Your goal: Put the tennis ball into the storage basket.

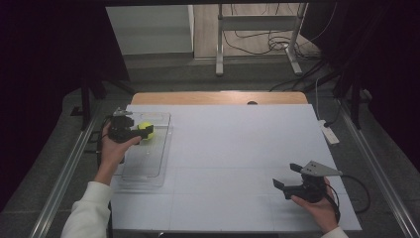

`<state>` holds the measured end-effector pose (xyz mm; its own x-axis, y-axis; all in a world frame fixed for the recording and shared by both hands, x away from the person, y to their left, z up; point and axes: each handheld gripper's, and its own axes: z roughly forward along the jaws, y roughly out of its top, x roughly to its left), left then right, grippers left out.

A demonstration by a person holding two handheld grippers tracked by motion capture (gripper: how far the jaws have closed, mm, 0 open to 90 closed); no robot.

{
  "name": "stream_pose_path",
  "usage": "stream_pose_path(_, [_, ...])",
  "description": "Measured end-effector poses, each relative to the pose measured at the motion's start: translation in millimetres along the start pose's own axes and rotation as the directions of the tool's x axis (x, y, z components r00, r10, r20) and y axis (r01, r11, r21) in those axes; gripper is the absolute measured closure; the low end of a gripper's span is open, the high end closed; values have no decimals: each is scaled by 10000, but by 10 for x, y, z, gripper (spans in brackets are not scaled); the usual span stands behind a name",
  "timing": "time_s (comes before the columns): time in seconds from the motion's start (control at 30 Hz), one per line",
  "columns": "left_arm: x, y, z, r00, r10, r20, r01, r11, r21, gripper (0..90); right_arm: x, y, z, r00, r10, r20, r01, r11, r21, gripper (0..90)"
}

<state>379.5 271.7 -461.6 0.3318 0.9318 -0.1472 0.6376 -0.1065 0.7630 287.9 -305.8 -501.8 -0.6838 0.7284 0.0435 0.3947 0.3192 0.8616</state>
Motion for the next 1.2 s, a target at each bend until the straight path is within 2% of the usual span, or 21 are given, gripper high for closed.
stream_pose_path(0.03, [0,0,0,10000,0,0,0,10000,0,151,0,0,0,10000,0,0,0,10000,0,95])
stream_pose_path(0.17, [-56,-71,-94,9986,49,533,-35,9996,-263,151,0,0,-5,10000,13,10,-13,10000,-7,95])
stream_pose_path(0.23, [-94,-114,-130,9978,95,650,-69,9992,-399,148,-4,0,-8,10000,29,-6,-29,10000,-48,95])
stream_pose_path(0.37, [-170,-178,-223,9939,179,1089,-107,9977,-664,145,-6,0,-11,10000,42,0,-42,10000,-53,95])
stream_pose_path(0.43, [-192,-193,-243,9930,228,1157,-144,9972,-728,144,-7,0,-14,10000,48,8,-48,10000,-65,95])
stream_pose_path(0.6, [-349,-303,-368,9849,629,1616,-469,9938,-1011,138,-23,-1,-28,9999,114,65,-114,9999,-88,95])
stream_pose_path(0.67, [-377,-324,-390,9825,654,1745,-472,9932,-1063,137,-23,-1,-29,9999,126,41,-126,9999,-114,95])
stream_pose_path(0.77, [-473,-406,-445,9746,775,2103,-528,9913,-1203,136,-25,2,-32,9999,147,41,-147,9998,-145,95])
stream_pose_path(0.9, [-585,-515,-453,9671,1071,2307,-812,9896,-1188,134,-33,3,-33,9999,159,26,-158,9997,-167,95])
stream_pose_path(1.03, [-653,-617,-447,9614,1169,2491,-920,9897,-1095,132,-36,4,-42,9999,170,16,-169,9996,-204,95])
stream_pose_path(1.2, [-707,-707,-470,9585,1273,2552,-1001,9881,-1170,130,-45,4,-64,9997,263,-16,-263,9992,-290,95])
